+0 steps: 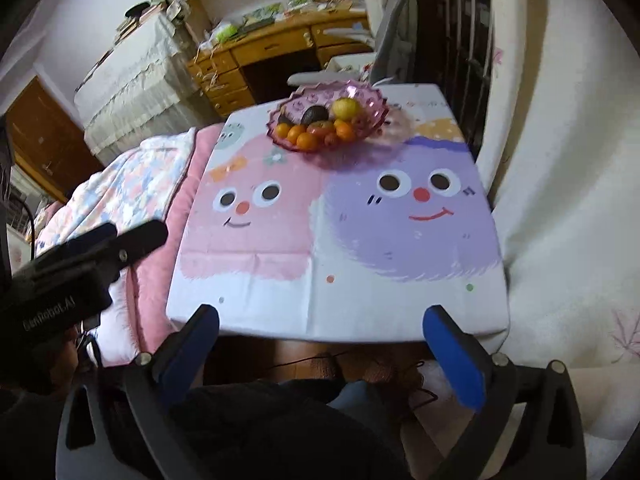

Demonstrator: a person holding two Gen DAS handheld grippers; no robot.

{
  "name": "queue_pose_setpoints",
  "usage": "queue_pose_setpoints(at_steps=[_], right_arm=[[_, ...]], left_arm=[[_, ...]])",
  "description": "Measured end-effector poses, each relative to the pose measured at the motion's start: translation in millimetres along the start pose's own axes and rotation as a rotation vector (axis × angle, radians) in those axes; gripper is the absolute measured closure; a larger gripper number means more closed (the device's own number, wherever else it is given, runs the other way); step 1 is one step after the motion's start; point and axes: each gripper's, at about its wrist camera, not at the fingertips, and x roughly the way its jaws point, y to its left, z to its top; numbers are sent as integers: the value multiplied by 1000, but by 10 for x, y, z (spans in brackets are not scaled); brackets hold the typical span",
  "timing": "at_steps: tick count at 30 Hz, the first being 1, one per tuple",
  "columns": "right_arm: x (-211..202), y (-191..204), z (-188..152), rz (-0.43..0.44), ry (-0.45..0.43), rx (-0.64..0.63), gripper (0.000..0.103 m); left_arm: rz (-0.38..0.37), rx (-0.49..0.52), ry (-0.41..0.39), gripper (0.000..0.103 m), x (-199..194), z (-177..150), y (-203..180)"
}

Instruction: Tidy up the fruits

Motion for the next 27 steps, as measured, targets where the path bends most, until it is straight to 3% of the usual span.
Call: queue_pose_setpoints(at_steps=[3, 5, 27], right_arm=[[30, -50, -21, -15, 5, 26, 0], [80, -67, -41, -23, 25, 33, 0], [-7, 17, -118, -48, -38, -53, 0]], left_arm=[[46, -4, -22, 10, -12, -13, -45], [74, 5, -33, 4, -3, -54, -99], [138, -70, -6, 1, 84, -215, -120]])
